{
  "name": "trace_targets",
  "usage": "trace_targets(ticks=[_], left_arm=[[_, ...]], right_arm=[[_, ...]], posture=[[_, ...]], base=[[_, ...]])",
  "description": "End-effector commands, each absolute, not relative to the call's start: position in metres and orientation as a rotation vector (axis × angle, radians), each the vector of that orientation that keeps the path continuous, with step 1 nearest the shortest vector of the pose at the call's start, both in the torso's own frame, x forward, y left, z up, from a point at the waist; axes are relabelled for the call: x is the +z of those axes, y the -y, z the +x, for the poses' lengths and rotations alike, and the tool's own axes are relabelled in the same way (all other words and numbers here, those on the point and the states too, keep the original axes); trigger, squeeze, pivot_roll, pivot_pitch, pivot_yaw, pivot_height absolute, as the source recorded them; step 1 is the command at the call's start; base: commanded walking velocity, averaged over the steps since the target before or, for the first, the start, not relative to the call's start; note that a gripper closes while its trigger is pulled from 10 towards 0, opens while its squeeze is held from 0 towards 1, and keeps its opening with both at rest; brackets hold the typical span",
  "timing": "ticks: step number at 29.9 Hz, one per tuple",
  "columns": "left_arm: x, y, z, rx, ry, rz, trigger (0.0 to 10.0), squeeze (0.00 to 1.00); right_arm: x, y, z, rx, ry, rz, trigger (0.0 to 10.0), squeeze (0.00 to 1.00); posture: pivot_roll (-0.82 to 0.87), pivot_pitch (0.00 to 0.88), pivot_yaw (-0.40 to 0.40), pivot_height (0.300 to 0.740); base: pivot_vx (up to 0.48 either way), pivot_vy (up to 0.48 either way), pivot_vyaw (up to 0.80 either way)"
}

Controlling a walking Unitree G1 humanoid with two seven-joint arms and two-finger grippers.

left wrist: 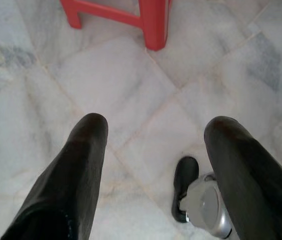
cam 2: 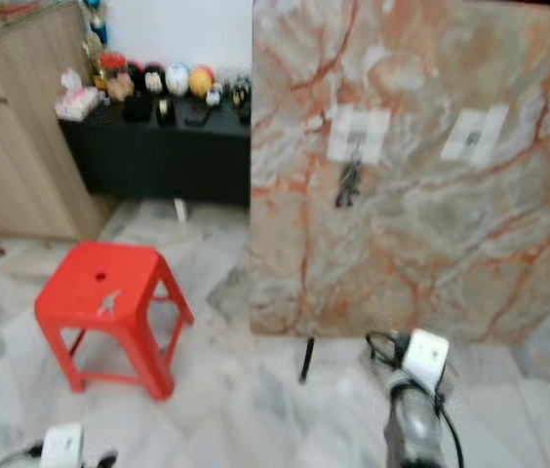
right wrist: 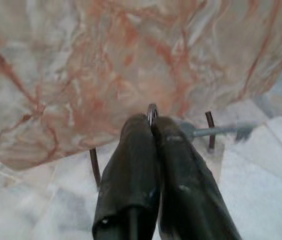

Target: Hang keys on a hook

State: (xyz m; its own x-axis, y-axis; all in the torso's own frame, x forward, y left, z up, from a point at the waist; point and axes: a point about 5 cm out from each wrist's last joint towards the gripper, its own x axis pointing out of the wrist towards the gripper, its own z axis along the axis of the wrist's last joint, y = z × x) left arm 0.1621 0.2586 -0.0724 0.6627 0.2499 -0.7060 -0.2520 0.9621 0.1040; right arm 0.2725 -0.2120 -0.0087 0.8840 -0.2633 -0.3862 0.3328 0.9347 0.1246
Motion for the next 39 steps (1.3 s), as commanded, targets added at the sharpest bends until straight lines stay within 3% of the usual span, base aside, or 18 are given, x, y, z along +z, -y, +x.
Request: trace_targets(ticks=[1, 11, 16, 31, 39], left_arm=[[-0.074, -0.255, 0.162, 0.277, -0.802, -0.011, 10.0, 0.00], [-0.075, -0.262, 0.154, 0.295, -0.823, -0.037, 10.0, 0.00], [-0.077, -0.268, 0.144, 0.300, -0.841, -0.044, 10.0, 0.00], [-0.081, -0.250, 0.152, 0.290, -0.850, -0.059, 10.0, 0.00], [-0.074, -0.257, 0.160, 0.282, -0.808, -0.052, 10.0, 0.00]], right_arm=[[-0.005, 0.219, 0.273, -0.328, -0.351, 0.173, 10.0, 0.00], [0.012, 0.221, 0.286, -0.331, -0.253, 0.168, 10.0, 0.00], [0.019, 0.215, 0.294, -0.290, -0.227, 0.146, 10.0, 0.00], [0.025, 0.209, 0.300, -0.251, -0.205, 0.121, 10.0, 0.00], [0.020, 0.206, 0.295, -0.246, -0.219, 0.119, 10.0, 0.00]], posture=[[0.15, 0.000, -0.039, 0.740], [0.14, 0.000, -0.029, 0.740], [0.14, 0.000, -0.067, 0.740], [0.14, 0.000, -0.051, 0.740], [0.14, 0.000, -0.046, 0.740]], base=[[0.000, 0.000, 0.00], [0.000, 0.000, 0.00], [0.000, 0.000, 0.00], [0.276, 0.000, 0.00], [0.340, 0.000, 0.00]])
